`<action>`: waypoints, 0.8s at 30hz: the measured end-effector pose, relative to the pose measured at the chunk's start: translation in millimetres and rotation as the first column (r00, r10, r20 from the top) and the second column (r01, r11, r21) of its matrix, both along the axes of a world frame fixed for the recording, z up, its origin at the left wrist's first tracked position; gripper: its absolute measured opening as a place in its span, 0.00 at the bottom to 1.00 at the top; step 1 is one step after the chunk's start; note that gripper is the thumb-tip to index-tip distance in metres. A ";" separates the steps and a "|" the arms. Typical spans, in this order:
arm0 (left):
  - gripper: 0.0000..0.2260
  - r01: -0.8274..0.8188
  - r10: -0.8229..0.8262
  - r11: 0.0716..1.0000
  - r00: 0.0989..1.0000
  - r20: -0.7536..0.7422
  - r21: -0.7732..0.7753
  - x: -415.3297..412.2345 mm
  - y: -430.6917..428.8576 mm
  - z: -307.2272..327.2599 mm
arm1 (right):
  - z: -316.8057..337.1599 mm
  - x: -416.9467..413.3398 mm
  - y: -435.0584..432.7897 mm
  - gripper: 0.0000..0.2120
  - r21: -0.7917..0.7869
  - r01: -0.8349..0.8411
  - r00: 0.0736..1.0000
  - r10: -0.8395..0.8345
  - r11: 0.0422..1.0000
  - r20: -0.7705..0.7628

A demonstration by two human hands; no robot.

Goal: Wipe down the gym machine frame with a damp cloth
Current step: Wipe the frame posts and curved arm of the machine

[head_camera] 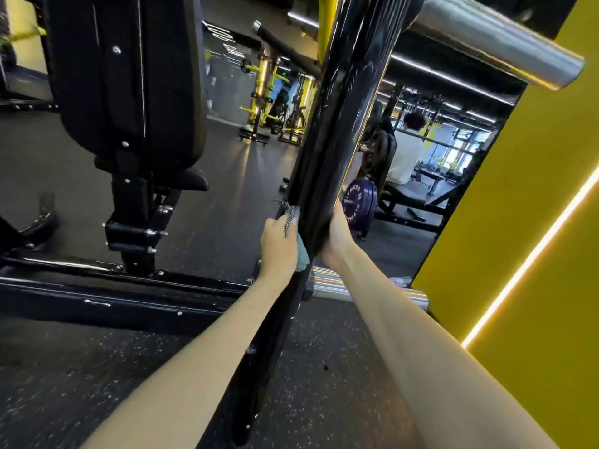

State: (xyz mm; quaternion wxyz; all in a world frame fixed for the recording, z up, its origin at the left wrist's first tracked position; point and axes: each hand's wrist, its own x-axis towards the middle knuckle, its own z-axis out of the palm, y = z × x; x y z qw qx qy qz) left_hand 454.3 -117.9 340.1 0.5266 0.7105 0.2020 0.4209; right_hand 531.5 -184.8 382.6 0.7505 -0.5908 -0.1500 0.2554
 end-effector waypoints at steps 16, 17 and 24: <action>0.13 -0.228 0.169 0.744 0.974 0.153 0.629 -29.1 -36.2 91.7 | 0.9 -10.3 -7.9 0.31 -0.045 -0.079 0.997 0.079 0.996 0.007; 0.12 -0.219 0.140 0.751 0.975 0.174 0.623 -24.8 -32.0 105.6 | 3.6 -11.2 -8.9 0.30 -0.035 -0.083 0.997 0.083 0.996 -0.001; 0.28 -0.313 0.216 0.063 0.931 0.294 0.948 -1.9 4.1 110.3 | -2.2 -12.6 -4.4 0.37 -0.087 -0.019 0.999 0.021 0.996 0.028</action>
